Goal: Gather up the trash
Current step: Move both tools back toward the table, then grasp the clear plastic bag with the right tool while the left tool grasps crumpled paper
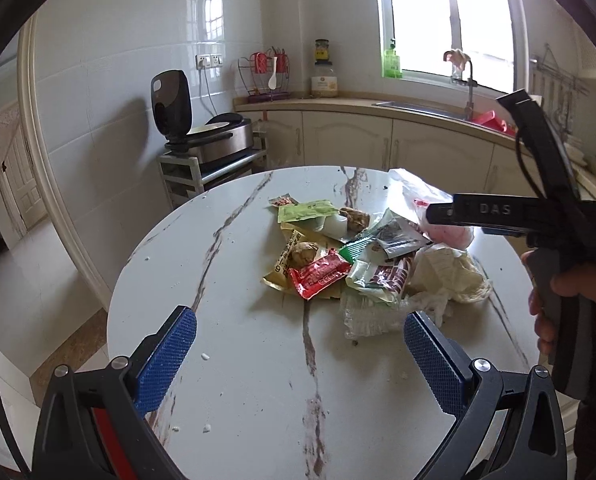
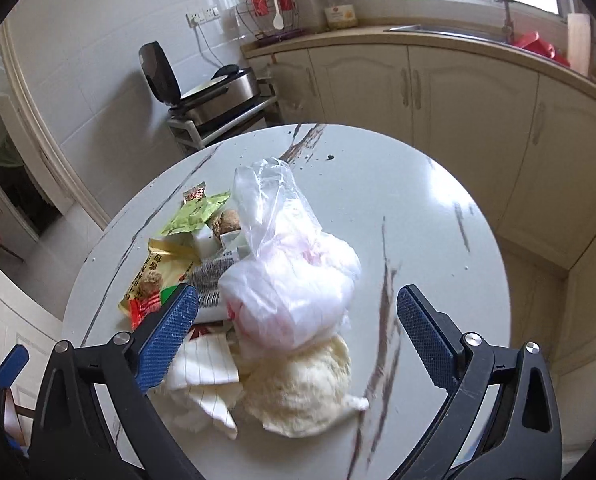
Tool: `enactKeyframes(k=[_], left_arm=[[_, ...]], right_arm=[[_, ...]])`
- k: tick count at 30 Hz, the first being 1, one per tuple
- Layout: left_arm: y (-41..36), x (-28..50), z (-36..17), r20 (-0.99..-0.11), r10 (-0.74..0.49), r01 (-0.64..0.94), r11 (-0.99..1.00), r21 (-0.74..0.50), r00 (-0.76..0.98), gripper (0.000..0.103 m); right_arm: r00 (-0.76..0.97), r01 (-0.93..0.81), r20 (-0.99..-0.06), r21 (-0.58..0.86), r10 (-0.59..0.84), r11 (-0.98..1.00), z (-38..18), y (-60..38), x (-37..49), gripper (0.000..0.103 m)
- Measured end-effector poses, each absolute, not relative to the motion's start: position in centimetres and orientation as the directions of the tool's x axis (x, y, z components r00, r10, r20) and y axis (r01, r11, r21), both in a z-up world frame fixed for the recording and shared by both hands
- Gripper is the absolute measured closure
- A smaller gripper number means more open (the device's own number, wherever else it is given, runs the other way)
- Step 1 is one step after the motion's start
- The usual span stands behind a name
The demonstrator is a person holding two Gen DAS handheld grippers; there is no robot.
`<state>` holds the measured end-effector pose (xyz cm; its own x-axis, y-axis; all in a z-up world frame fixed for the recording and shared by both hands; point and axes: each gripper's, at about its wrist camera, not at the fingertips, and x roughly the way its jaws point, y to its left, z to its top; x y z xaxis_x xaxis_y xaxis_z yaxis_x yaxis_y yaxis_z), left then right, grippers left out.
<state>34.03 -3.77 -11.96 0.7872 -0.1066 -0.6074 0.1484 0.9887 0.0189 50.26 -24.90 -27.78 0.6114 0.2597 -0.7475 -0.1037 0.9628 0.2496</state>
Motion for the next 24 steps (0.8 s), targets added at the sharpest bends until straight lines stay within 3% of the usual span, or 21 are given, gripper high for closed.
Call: enactKeyframes(k=[3,14,20,24], left_arm=[[-3.7,35.6,-12.9,-0.613,-0.111,0.159,0.987,0.024,0.782,0.001],[-8.3,39.1,-12.9,-0.621,-0.212,0.254,0.967,-0.022,0.755,0.001],[-12.1,40.8,-13.5,-0.641,-0.213,0.276,0.961,-0.001,0.738,0.001],[-13.4,42.5,-14.1,-0.67,-0.19,0.283,0.959,0.031,0.717,0.01]], right_arm=[[0.58,-0.114,-0.763,0.269,0.284,0.956,-29.0,-24.7,51.5,0.029],[0.697,-0.143,-0.616,0.382,0.367,0.913,-26.8,-29.5,47.6,0.058],[0.761,-0.171,-0.54,0.367,0.359,0.914,-25.0,-32.3,43.9,0.058],[0.744,-0.154,-0.556,0.396,0.37,0.905,-26.2,-34.2,42.5,0.058]])
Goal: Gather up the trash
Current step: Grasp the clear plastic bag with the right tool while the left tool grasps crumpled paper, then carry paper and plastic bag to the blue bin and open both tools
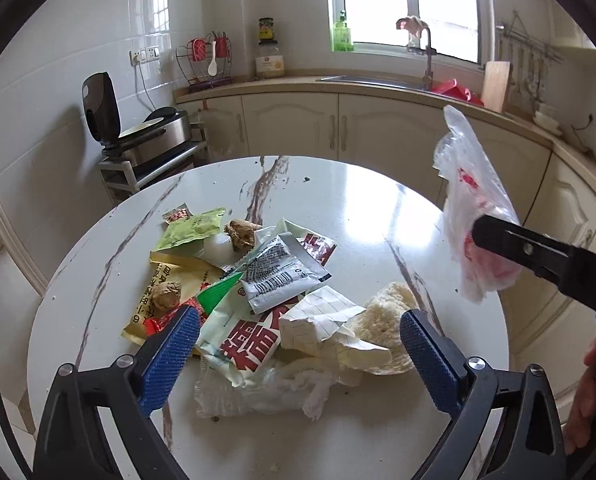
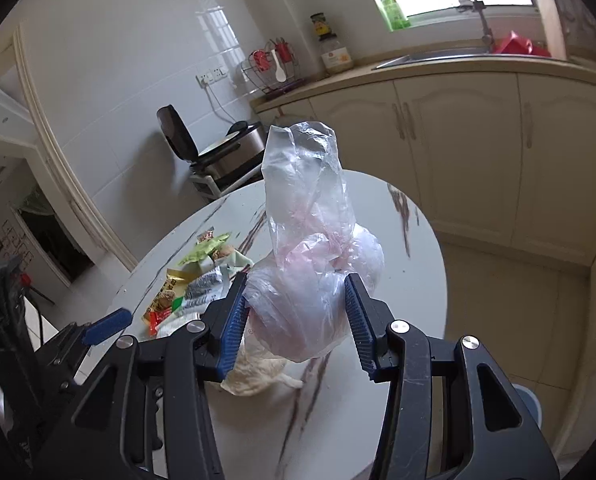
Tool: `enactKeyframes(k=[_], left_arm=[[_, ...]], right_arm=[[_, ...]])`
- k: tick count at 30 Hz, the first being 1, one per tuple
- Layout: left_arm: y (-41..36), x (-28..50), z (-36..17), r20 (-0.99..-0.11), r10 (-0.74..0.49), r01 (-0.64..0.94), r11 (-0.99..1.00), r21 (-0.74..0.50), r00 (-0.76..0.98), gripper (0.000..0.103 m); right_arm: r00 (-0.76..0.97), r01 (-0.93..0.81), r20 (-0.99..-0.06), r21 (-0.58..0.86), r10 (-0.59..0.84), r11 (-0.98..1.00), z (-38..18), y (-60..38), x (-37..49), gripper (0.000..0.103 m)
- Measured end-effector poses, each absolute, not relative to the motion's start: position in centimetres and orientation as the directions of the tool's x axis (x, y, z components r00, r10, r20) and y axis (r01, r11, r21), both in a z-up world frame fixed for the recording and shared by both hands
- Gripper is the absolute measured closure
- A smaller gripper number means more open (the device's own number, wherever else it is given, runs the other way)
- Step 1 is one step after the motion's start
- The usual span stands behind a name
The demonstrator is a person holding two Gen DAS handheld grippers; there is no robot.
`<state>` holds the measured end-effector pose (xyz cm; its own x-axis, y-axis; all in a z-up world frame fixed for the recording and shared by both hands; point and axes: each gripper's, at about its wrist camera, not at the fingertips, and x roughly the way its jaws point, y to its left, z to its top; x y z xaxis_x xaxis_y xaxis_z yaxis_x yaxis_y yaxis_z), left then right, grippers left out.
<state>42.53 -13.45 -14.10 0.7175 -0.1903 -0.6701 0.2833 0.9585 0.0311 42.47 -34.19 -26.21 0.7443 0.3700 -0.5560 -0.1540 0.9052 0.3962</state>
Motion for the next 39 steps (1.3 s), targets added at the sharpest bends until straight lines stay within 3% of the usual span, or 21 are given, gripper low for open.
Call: enactKeyframes(k=[3,4,7,11,22,27,32,39], left_arm=[[-13.8,43.4,-14.4,-0.683,-0.167,0.284,0.957,0.062,0.711,0.021],[-13.9,43.6,-14.4,-0.69,-0.164,0.288,0.955,0.067,0.704,0.037],[-13.9,44.3,-14.6,-0.705,-0.188,0.303,0.952,0.041,0.684,0.065],[-12.2,44.4,-13.6,-0.67,-0.234,0.272,0.961,-0.05,0.705,0.075],[-7.8,39.4,-7.6,-0.494,-0.233,0.215,0.972,-0.095,0.837,0.076],[-9.9,36.3,-6.8,-0.473,-0.294,0.296,0.953,-0.073,0.83,0.076],[-16.0,34.0,-7.7,-0.496,-0.414,0.45,0.892,-0.051,0.764,0.076],[-27.9,33.8,-12.9,-0.615,-0.529,0.654,0.756,-0.028,0.585,0.075]], right_arm=[[0.733,-0.15,-0.557,0.427,0.39,0.892,-27.2,-35.3,40.9,0.058],[0.727,-0.152,-0.56,0.433,0.398,0.888,-27.4,-35.5,40.7,0.058],[0.711,-0.162,-0.566,0.445,0.417,0.881,-28.1,-35.5,40.1,0.058],[0.699,-0.182,-0.565,0.452,0.438,0.873,-28.5,-35.2,39.5,0.058],[0.702,-0.256,-0.494,0.498,0.513,0.829,-26.7,-33.7,37.9,0.058],[0.732,-0.235,-0.459,0.524,0.504,0.819,-26.0,-35.9,36.2,0.058],[0.817,-0.084,-0.479,0.451,0.321,0.888,-25.4,-42.2,32.1,0.058],[0.755,0.201,-0.646,0.389,0.11,0.899,-32.2,-51.3,28.4,0.058]])
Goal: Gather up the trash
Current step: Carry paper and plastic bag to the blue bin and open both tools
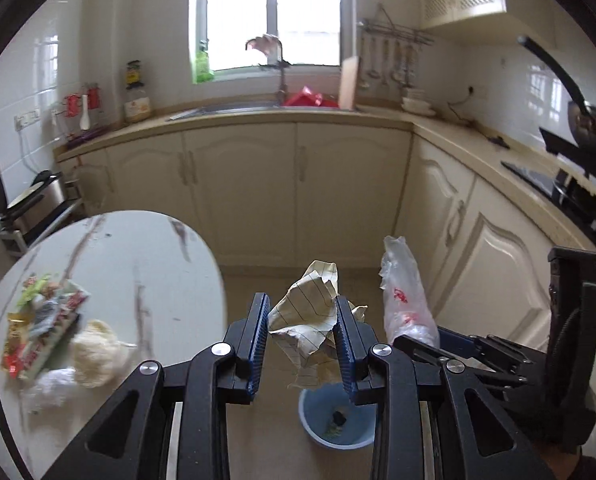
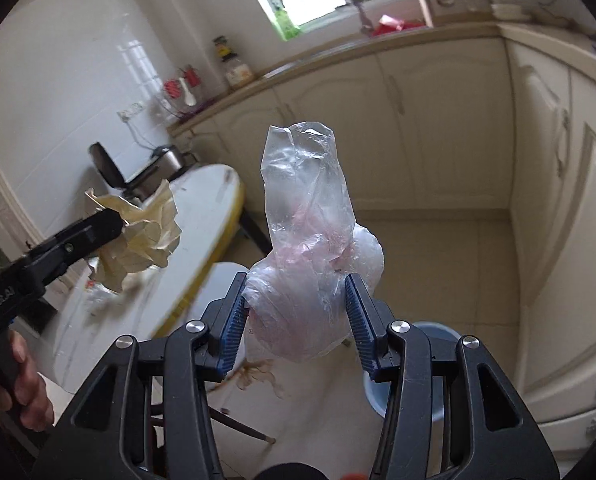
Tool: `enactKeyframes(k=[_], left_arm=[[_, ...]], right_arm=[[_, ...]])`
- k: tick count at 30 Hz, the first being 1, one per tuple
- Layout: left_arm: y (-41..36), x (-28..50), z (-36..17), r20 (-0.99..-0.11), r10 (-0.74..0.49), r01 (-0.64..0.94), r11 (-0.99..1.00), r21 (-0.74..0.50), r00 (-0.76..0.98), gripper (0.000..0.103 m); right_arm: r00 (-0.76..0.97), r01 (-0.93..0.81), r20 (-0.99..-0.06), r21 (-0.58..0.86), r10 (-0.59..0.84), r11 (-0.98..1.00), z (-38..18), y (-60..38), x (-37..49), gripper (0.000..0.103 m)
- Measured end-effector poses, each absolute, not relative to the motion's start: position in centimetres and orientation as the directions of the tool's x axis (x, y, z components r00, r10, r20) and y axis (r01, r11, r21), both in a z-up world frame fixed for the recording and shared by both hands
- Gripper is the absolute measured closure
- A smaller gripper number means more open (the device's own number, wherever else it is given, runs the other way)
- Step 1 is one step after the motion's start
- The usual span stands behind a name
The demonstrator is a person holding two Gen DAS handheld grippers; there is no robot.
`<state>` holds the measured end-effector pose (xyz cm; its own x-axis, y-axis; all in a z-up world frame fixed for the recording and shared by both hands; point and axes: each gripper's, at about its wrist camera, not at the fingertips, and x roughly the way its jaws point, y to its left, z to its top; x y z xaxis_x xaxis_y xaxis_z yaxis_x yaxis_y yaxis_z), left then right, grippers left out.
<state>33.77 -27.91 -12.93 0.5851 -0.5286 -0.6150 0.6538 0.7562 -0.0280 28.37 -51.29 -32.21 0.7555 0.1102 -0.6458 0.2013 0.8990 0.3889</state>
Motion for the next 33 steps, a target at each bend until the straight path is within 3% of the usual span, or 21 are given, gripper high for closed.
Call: enactKeyframes(k=[7,11,15,17,18,19,25,28,33], left_arm=[[-35.4,38.0,-24.3,-0.799,-0.475,0.726,0.683,-0.072,0.368,0.075],[-36.4,41.0,-28.6,-0.858,-0.427,0.712,0.694,-0.108,0.287,0.075],[-37.5,42.6,-31.1,-0.883,-0.382,0.718,0.692,-0.078,0.273,0.073],[-38.3,43.0,-31.9,-0.895,-0.36,0.719,0.692,-0.067,0.264,0.069],[-38.5,43.1,-32.2,-0.897,-0.359,0.718,0.693,-0.07,0.259,0.068],[-38.6,43.2,-32.5,-0.899,-0.361,0.721,0.689,-0.077,0.248,0.067],[-40.0,43.1,-32.1,-0.908,-0.351,0.723,0.685,-0.082,0.229,0.042],[-39.1,41.9,-29.7,-0.888,-0.374,0.725,0.685,-0.072,0.265,0.023],[-36.0,37.3,-23.6,-0.811,-0.448,0.736,0.676,-0.032,0.376,0.021]], right_arm=[[0.628,0.359,-0.775,0.365,0.067,0.859,-41.8,-56.8,28.8,0.057],[0.597,0.385,-0.794,0.411,0.116,0.826,-46.4,-58.8,30.7,0.056],[0.538,0.454,-0.836,0.392,0.104,0.8,-49.6,-60.5,32.0,0.05],[0.535,0.461,-0.839,0.393,0.104,0.796,-49.9,-60.7,32.0,0.038],[0.535,0.462,-0.839,0.387,0.097,0.798,-49.8,-60.7,32.0,0.027],[0.535,0.457,-0.839,0.383,0.095,0.803,-49.7,-60.8,31.8,0.025],[0.521,0.487,-0.853,0.293,-0.004,0.823,-47.1,-60.7,30.1,0.022],[0.547,0.482,-0.837,0.3,-0.016,0.823,-45.4,-60.3,29.0,0.02],[0.614,0.446,-0.789,0.307,-0.038,0.841,-40.9,-58.3,27.1,0.012]])
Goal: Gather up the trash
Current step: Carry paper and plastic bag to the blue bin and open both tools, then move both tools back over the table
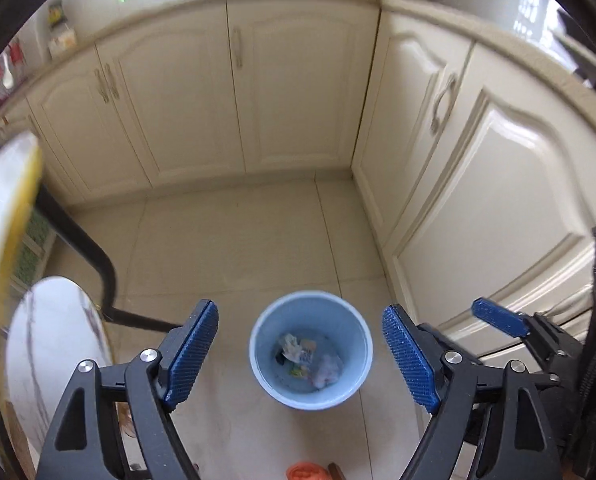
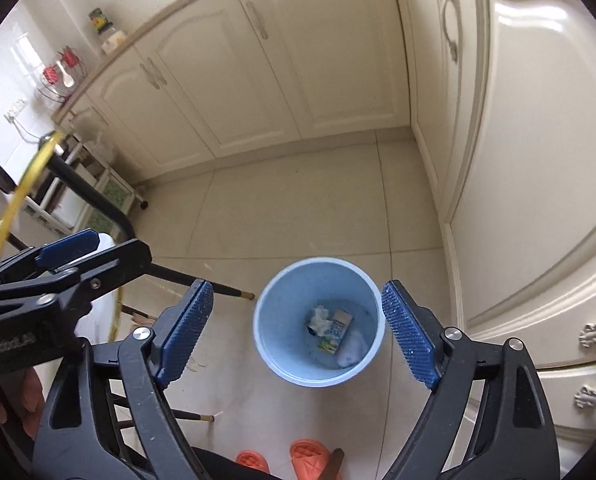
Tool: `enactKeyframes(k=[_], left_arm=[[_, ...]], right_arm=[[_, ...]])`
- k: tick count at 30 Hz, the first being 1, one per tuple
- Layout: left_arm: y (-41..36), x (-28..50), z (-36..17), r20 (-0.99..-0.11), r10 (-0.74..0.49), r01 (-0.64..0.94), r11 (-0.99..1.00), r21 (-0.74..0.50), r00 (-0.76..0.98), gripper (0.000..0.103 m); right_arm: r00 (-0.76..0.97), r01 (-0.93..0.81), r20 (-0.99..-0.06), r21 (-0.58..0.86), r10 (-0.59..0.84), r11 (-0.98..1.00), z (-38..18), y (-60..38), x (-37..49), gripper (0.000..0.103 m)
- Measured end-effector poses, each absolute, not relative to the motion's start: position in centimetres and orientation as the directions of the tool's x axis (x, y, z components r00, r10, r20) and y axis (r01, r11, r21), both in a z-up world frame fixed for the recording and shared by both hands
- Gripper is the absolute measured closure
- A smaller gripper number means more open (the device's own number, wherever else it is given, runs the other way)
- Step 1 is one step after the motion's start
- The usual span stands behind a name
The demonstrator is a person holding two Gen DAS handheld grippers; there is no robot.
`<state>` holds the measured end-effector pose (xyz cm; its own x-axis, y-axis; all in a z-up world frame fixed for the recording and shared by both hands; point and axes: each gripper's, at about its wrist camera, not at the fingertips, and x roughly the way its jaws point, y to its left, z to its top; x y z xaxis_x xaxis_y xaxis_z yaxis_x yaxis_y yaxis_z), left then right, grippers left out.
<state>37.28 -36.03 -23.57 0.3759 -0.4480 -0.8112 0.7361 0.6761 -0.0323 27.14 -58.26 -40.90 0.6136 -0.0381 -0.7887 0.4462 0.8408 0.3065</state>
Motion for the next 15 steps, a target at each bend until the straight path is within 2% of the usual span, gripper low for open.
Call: enactKeyframes(k=[5,7,10,15], left_arm=[[-29.0,31.2,-15.8,-0.659,-0.511,0.698,0.716,0.028,0.552,0.007],[-25.0,29.2,-12.9,-0.588,-0.51,0.656,0.753,0.046,0.627,0.003],[-18.3,26.9,-9.7,-0.5,-0.458,0.565,0.822,0.076,0.734,0.001],[-7.8,24.6,-7.6,-0.453,-0.335,0.411,0.908,0.078,0.826,0.001]], right_arm=[[0.703,0.378,-0.708,0.292,-0.067,0.879,-34.7,-55.0,24.5,0.011],[0.736,0.33,-0.674,0.286,-0.056,0.9,-32.1,-53.0,23.7,0.003],[0.784,0.264,-0.619,0.276,-0.039,0.924,-28.4,-49.9,22.4,0.001],[0.836,0.157,-0.548,0.241,0.001,0.958,-23.5,-43.6,22.3,0.0]])
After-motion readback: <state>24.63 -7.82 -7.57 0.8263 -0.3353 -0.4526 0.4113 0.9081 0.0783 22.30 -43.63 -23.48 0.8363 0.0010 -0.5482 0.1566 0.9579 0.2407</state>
